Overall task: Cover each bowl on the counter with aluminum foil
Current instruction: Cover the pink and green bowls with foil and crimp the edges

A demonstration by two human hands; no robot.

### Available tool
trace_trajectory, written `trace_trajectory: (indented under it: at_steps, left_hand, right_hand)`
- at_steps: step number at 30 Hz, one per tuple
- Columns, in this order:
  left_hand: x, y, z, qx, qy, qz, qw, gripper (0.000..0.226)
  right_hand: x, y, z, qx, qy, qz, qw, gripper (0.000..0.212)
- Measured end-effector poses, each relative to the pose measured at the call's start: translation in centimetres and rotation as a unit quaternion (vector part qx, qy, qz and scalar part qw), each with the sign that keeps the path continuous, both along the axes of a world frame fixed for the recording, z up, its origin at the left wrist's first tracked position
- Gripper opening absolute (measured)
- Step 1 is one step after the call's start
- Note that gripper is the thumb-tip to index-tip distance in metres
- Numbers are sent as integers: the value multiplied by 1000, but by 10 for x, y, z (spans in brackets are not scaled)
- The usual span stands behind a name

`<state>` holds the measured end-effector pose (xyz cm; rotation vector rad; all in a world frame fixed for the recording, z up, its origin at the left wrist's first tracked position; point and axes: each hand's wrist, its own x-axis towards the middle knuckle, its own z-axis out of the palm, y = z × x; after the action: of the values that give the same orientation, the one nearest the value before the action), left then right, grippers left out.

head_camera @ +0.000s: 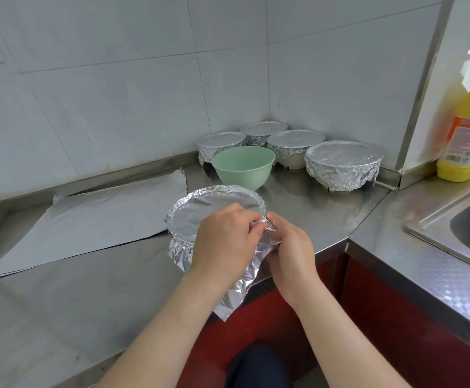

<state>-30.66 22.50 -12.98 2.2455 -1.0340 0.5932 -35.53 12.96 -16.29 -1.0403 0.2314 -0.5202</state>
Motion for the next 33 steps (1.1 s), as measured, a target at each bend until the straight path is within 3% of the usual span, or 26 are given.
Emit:
trace_trajectory:
  at_steps: [3,11,13,17,19,21,23,25,27,31,33]
  left_hand:
    - [-1,-3,-2,3,-15,9,1000,15]
    - [1,-1,2,32,-9,10,999,25]
    - [2,8,9,13,-11,-2,1000,25]
    - [28,37,27,-53,-15,48,997,19]
    - [48,49,30,-29,33,101,994,19]
    - [65,55,25,45,104,145,983,34]
    - [74,57,17,78,196,140,967,49]
    - [78,55,12,42,261,102,959,52]
    - [77,53,11,16,265,80,961,42]
    - [77,53,8,39,257,85,962,59]
    - [79,55,8,47,270,90,958,57]
  right_hand:
    - [1,6,-1,144,-48,31,988,37]
    - [18,15,-10,58,77,2,995,42]
    - [17,9,-6,73,89,-6,993,53]
    - [16,-3,14,139,110,-34,984,52]
    - [22,-3,18,106,122,-25,986,53]
    - [29,3,21,47,140,-28,989,49]
    - [33,9,21,1,145,-28,989,45]
    - [37,13,19,-45,140,-41,988,39]
    - [43,18,17,-78,146,-59,984,41]
    - [49,15,12,-110,147,-68,981,28]
    - [48,12,13,-109,150,-58,981,26]
